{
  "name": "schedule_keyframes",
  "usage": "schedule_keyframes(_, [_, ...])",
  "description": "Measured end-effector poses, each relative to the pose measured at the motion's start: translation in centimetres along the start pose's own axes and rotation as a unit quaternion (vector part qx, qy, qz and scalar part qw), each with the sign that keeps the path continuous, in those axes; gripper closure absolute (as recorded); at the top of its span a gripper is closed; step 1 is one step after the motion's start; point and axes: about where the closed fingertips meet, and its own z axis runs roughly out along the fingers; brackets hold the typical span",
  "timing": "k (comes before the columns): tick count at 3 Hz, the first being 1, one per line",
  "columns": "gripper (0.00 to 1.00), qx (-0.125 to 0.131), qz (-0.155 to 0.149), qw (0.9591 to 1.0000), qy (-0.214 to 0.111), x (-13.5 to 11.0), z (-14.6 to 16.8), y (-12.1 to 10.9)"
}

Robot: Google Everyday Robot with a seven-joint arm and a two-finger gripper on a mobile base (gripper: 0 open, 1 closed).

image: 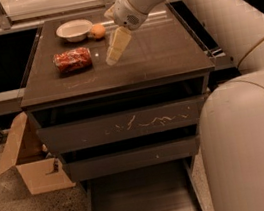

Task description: Place coke can into bottom drawer

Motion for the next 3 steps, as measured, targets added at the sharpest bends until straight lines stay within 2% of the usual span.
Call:
schedule_keyframes(1, [0.00, 0.020, 0.006, 0.9995, -0.024, -1.8, 2.6, -1.5])
schedule_keyframes(2, [0.00, 0.020, 0.005, 0.9995, -0.023, -1.8, 2.9, -1.5])
schedule_keyframes(3, [0.00, 0.020, 0.000, 0.9996, -0.020, -3.3, 5.7, -1.7])
